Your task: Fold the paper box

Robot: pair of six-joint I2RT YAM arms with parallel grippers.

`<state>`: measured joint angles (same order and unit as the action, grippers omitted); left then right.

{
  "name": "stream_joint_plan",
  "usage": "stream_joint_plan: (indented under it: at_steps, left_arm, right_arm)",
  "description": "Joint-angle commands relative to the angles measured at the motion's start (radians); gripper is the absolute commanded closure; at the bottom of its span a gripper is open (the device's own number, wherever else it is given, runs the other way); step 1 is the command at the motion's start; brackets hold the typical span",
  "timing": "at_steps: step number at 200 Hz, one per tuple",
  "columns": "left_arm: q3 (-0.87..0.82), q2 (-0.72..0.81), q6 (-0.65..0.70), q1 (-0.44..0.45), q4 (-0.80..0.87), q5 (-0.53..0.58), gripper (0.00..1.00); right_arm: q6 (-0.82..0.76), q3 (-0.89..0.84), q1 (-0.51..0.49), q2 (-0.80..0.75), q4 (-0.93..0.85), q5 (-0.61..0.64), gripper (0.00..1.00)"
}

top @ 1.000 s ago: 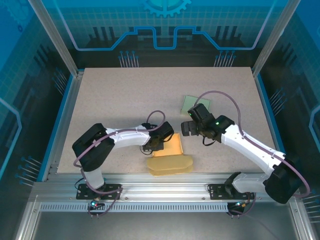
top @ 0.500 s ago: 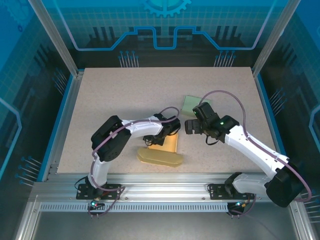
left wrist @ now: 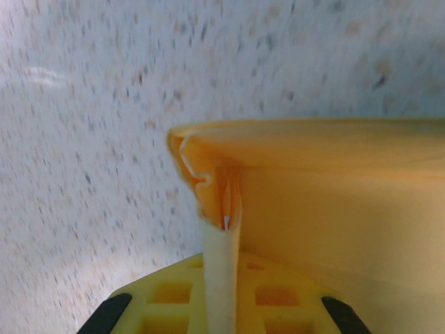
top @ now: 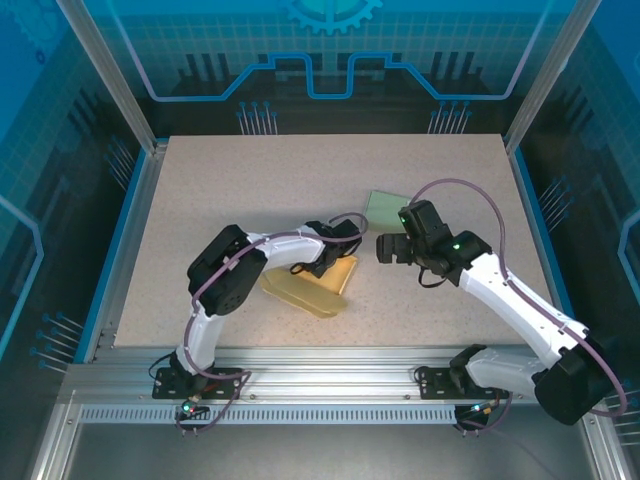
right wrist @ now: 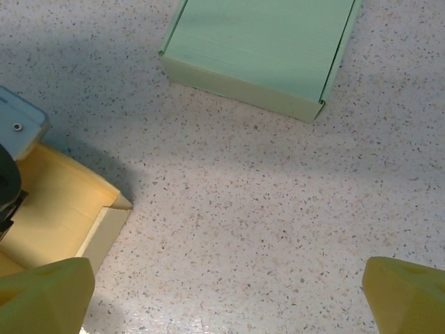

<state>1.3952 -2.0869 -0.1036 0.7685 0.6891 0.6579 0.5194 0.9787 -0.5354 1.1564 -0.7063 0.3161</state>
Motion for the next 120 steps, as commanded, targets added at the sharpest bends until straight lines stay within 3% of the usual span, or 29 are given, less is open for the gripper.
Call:
stream_joint_plan:
  at_steps: [1, 39, 65, 102, 120]
  left_arm:
    - [-0.041, -0.004, 0.244, -0.013, -0.192, -0.018, 0.94]
    - [-0.051, 0.037, 0.516, -0.009, -0.343, -0.138, 0.88]
    - [-0.074, 0.038, 0.656, -0.009, -0.452, -0.239, 0.79]
    - [0.018, -0.016, 0.737, -0.018, -0.454, -0.275, 0.43]
    - [0.083, -0.043, 0.75, -0.02, -0.413, -0.275, 0.35]
  right_arm:
    - [-0.001, -0.01, 0.01, -0.013, -0.009, -0.033, 0.0]
    - [0.011, -0.012, 0.012, -0.034, -0.022, -0.029, 0.0]
    - [0.011, -0.011, 0.016, -0.044, -0.024, -0.043, 0.0]
    - [0.016, -0.005, 0.018, -0.044, -0.035, -0.05, 0.0]
    - [0.021, -0.008, 0.021, -0.049, -0.039, -0.047, 0.0]
